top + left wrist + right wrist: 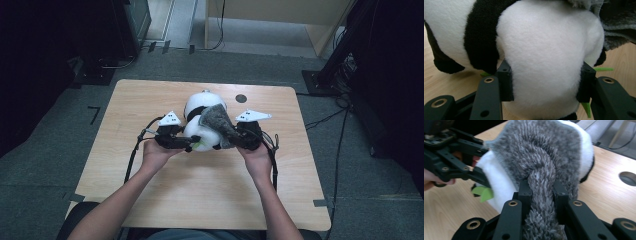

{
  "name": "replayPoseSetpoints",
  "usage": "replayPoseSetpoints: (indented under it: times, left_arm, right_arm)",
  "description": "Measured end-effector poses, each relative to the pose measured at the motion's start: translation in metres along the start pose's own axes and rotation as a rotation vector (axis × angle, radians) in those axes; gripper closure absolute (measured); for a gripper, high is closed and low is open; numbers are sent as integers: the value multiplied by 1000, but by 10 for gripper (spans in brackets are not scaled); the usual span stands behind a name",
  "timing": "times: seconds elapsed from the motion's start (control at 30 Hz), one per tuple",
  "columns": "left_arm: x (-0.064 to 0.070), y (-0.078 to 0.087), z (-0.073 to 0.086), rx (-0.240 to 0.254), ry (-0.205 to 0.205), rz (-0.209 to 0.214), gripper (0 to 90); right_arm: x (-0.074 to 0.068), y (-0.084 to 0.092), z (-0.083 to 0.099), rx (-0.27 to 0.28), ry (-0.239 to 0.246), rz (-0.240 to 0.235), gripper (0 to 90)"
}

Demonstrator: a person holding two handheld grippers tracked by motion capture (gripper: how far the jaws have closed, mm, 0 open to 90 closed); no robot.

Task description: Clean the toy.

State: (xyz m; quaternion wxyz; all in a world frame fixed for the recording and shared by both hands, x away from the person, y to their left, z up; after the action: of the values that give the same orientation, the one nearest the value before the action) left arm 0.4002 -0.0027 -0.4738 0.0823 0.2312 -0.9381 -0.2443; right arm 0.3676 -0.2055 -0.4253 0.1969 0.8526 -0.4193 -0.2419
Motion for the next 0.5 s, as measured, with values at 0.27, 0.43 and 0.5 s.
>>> replayPoseSetpoints:
  times: [0.27, 0.43, 0.5]
  left_arm:
    - [-5, 4, -1, 13, 14, -28, 470]
    - [-10, 8, -2, 15, 35, -47, 470]
    - [-11, 9, -2, 17, 46, -45, 471]
  right_arm:
    - [-22, -5, -1, 14, 45, -35, 758]
    - [-39, -11, 3, 6, 64, -97, 760]
    - [-46, -17, 7, -12, 95, -122, 760]
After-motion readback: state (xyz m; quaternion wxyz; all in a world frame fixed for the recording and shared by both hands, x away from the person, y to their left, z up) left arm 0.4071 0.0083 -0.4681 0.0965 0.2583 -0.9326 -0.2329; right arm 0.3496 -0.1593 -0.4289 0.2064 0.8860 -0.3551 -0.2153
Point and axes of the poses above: each handheld gripper's, and its own axes: y roughly backward along the jaws, z roughly out of its underside, x roughly to its right, the point moved 5 cm from there along -y, roughly forward along the jaws, and after that the axes turned 10 degrees about -y, right-handed, at the moved point
